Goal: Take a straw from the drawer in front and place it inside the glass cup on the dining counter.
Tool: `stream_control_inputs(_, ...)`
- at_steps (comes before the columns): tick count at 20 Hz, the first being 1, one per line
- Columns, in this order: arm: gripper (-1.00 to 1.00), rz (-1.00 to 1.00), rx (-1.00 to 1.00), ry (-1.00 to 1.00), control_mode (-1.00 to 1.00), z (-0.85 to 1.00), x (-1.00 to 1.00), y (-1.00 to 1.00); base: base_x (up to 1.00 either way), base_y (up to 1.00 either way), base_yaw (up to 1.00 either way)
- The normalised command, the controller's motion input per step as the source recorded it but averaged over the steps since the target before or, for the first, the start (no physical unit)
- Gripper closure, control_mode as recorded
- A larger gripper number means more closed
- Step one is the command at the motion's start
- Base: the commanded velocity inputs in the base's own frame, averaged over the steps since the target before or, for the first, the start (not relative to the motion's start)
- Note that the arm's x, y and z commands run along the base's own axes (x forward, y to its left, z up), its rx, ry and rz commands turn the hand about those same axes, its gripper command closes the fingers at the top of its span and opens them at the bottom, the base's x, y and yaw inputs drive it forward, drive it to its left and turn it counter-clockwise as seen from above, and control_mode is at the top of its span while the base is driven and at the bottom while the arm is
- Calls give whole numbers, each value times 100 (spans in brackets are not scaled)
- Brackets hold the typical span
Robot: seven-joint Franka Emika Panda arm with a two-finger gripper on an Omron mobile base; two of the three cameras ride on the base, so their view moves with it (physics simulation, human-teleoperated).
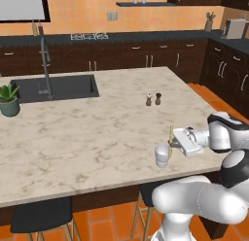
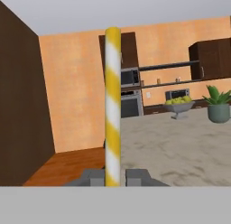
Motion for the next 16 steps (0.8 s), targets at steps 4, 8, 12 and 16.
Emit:
stream_control_inputs(4, 100, 0, 0, 0, -100, -10, 10, 0, 0, 0, 0)
stream_control_inputs(8, 100, 0, 0, 0, -100, -8, 8, 0, 0, 0, 0)
stream_control_inputs(12, 100, 0, 0, 0, -100, -7, 9, 0, 0, 0, 0)
stream_control_inputs(16, 100, 0, 0, -2, -100, 0, -19, 0, 0, 0, 0)
